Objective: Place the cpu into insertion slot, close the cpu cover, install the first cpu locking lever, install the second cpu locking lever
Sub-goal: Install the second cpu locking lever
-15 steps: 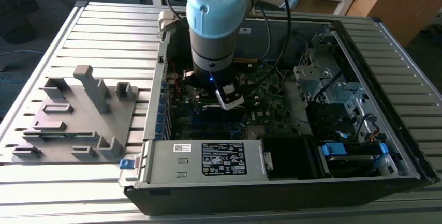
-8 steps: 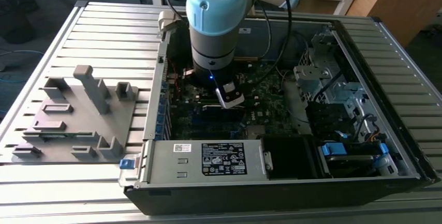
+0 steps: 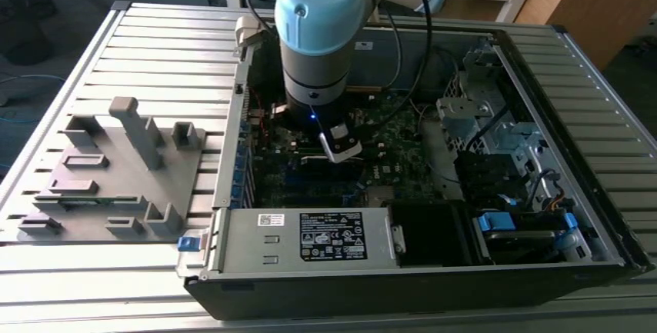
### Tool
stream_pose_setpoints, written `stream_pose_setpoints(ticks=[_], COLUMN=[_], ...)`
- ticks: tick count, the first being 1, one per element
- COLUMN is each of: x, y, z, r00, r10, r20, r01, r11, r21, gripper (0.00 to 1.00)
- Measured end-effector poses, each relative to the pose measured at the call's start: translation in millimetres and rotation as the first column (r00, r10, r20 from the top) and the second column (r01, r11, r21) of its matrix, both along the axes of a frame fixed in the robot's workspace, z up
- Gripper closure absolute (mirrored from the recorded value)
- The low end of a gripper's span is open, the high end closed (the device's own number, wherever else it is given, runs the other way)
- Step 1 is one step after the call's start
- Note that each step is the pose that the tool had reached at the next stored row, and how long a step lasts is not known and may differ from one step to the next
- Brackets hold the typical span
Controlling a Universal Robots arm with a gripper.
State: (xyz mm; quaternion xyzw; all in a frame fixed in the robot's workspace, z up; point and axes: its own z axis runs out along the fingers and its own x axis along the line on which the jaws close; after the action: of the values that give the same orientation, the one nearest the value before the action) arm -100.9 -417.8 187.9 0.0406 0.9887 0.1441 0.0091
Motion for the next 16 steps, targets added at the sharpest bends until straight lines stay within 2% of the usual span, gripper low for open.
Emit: stream_pose_setpoints(ticks=[2, 5, 10, 16], x=[-0.3, -0.6, -0.7, -0.7], y=[0.1, 0.6, 0.6, 0.6], z=[-0.8, -1.2, -0.4, 7.8], r00=[1.0, 1.0, 1.0, 1.0], r10=[0.0, 0.0, 0.0, 0.0], r20=[0.0001, 0.0022, 0.0022, 0.0021], r01=[0.0, 0.0, 0.0, 0.0], r11=[1.0, 0.9999, 0.9998, 0.9998], r21=[-0.0032, -0.0173, -0.019, -0.0191], gripper=[0.89, 0.89, 0.89, 0.89])
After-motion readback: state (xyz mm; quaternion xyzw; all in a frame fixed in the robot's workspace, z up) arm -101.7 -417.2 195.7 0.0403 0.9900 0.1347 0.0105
